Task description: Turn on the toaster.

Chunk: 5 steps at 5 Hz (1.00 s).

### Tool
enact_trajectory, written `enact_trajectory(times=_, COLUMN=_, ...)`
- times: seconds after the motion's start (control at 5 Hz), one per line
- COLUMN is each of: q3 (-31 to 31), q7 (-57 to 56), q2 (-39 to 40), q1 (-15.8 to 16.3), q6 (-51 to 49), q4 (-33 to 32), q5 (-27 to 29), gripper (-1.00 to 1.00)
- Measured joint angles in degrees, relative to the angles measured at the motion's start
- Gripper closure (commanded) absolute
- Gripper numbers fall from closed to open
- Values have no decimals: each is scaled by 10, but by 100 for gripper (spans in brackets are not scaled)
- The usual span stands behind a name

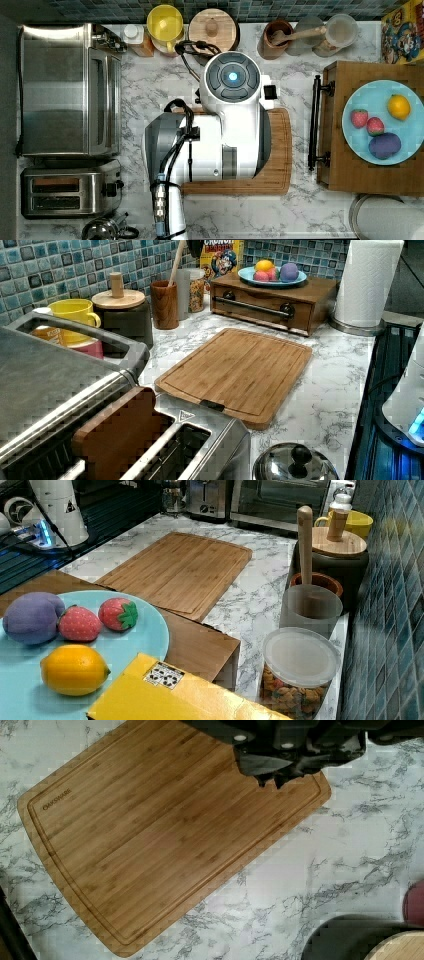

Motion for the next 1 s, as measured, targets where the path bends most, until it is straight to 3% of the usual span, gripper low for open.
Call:
enact_trajectory(times=0.6, q3=2, q7=-17, q2=9, q1=1, q6=19, q4=-7, q5=4, gripper=100)
enact_trajectory(times=1.0, q3=27, q7=-74, q2=9, q1=3, q6=79, q4=-52, q5=4, gripper=100)
